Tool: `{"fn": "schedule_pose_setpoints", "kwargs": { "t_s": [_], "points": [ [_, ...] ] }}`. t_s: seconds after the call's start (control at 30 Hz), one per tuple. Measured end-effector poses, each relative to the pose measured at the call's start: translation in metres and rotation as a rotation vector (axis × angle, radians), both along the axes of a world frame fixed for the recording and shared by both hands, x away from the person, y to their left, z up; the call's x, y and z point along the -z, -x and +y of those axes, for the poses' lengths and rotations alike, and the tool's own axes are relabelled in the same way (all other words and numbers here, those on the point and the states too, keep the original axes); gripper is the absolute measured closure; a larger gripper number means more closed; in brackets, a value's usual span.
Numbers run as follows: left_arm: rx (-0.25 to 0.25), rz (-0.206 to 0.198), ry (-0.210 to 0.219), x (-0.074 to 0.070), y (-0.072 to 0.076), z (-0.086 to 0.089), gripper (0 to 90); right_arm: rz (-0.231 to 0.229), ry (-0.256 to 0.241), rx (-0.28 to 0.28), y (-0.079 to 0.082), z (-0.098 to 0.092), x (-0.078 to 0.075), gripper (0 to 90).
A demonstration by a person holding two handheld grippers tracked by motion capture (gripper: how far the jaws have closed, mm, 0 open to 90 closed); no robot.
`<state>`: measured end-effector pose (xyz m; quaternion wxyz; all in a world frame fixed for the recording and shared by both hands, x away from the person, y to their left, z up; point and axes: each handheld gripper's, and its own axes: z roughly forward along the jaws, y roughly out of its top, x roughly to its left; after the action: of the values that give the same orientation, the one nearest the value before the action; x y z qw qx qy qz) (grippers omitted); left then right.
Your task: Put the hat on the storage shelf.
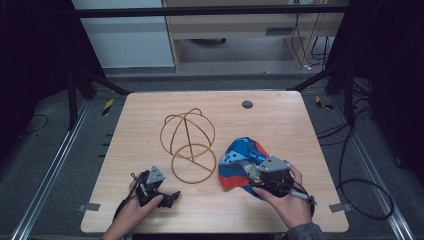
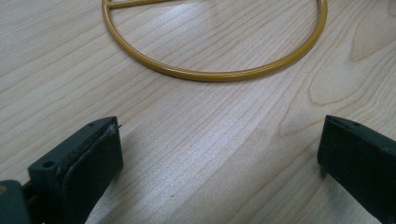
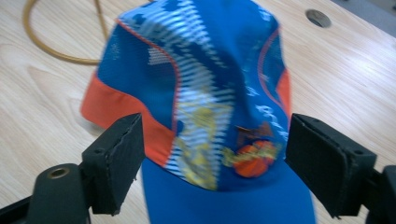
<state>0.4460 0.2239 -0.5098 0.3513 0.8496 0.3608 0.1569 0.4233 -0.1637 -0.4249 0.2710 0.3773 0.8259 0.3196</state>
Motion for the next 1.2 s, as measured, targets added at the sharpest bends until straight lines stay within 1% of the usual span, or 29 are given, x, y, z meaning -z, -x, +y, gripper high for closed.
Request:
{"fn": "schedule_pose_setpoints", "kwargs": {
  "t_s": [0.17,0.2,0.23,0.3,0.33,0.37,0.4,0.5,0.53,0.57,0.6,0.63,0.7,0.73,0.8,0.83,0.87,0.93,0.97,1.0,1.03,1.07,1.1,1.13,1.17,1.2],
  "points": [
    [0.007,0.0,0.001,0.0,0.0,0.001,0.0,0.072,0.018,0.006,-0.004,-0.012,-0.01,20.2],
    [0.007,0.0,0.001,0.0,0.0,0.001,0.0,0.084,0.03,0.008,-0.006,-0.018,-0.013,19.9],
    [0.008,0.0,0.001,0.0,0.0,0.001,0.0,0.084,0.03,0.008,-0.006,-0.018,-0.013,19.9],
    [0.01,0.0,0.0,0.0,0.0,0.001,0.0,0.099,0.036,0.005,-0.008,-0.023,-0.017,19.7],
    [0.011,0.0,0.001,0.0,0.0,0.001,0.0,0.11,0.04,-0.005,-0.012,-0.027,-0.021,19.0],
    [0.011,0.0,0.001,0.0,0.0,0.001,0.0,0.11,0.04,-0.005,-0.012,-0.027,-0.021,19.0],
    [0.011,0.0,0.001,0.0,0.0,0.001,0.0,0.124,0.044,-0.009,-0.016,-0.029,-0.024,18.9],
    [0.011,0.0,0.001,0.0,0.0,0.001,0.0,0.136,0.042,-0.015,-0.019,-0.031,-0.028,18.9],
    [0.011,0.0,0.001,0.0,0.0,0.001,0.0,0.143,0.049,-0.022,-0.023,-0.032,-0.031,19.4],
    [0.011,0.0,0.001,0.0,0.0,0.001,0.0,0.143,0.049,-0.022,-0.023,-0.032,-0.031,19.4],
    [0.01,0.0,0.002,0.0,0.0,0.001,0.0,0.14,0.058,-0.027,-0.025,-0.033,-0.034,23.1],
    [0.01,0.0,0.002,0.0,0.0,0.001,0.0,0.14,0.058,-0.027,-0.025,-0.033,-0.034,23.1],
    [0.011,-0.001,0.002,0.0,0.0,0.001,0.0,0.136,0.077,-0.031,-0.027,-0.033,-0.037,25.1],
    [0.011,-0.001,0.0,0.0,0.0,0.001,0.0,0.135,0.076,-0.034,-0.028,-0.033,-0.038,26.5],
    [0.011,0.0,0.0,0.0,0.0,0.001,0.0,0.152,0.072,-0.046,-0.034,-0.034,-0.039,28.7],
    [0.011,0.0,0.0,0.0,0.0,0.001,0.0,0.152,0.072,-0.046,-0.034,-0.034,-0.039,28.7],
    [0.013,0.0,0.0,0.0,0.0,0.001,0.0,0.169,0.071,-0.053,-0.039,-0.034,-0.039,28.7],
    [0.016,0.0,-0.001,0.0,0.0,0.001,0.0,0.183,0.071,-0.061,-0.044,-0.031,-0.039,28.1],
    [0.016,0.0,-0.001,0.0,0.0,0.001,0.0,0.183,0.071,-0.061,-0.044,-0.031,-0.039,28.1],
    [0.018,0.0,0.001,0.0,0.0,0.002,0.0,0.2,0.071,-0.073,-0.048,-0.027,-0.04,26.0],
    [0.018,0.0,0.001,0.0,0.0,0.002,0.0,0.2,0.071,-0.073,-0.048,-0.027,-0.04,26.0],
    [0.018,0.0,0.001,0.0,0.0,0.001,0.0,0.208,0.072,-0.084,-0.05,-0.025,-0.041,26.1],
    [0.018,0.0,0.001,0.0,0.0,0.001,0.0,0.228,0.076,-0.108,-0.054,-0.021,-0.043,24.8],
    [0.018,0.0,0.001,0.0,0.0,0.001,0.0,0.238,0.082,-0.113,-0.056,-0.018,-0.043,25.3],
    [0.018,0.0,0.001,0.0,0.0,0.001,0.0,0.238,0.082,-0.113,-0.056,-0.018,-0.043,25.3],
    [0.018,0.0,0.001,0.0,0.0,0.001,0.0,0.246,0.079,-0.12,-0.058,-0.015,-0.044,26.9]
  ]
}}
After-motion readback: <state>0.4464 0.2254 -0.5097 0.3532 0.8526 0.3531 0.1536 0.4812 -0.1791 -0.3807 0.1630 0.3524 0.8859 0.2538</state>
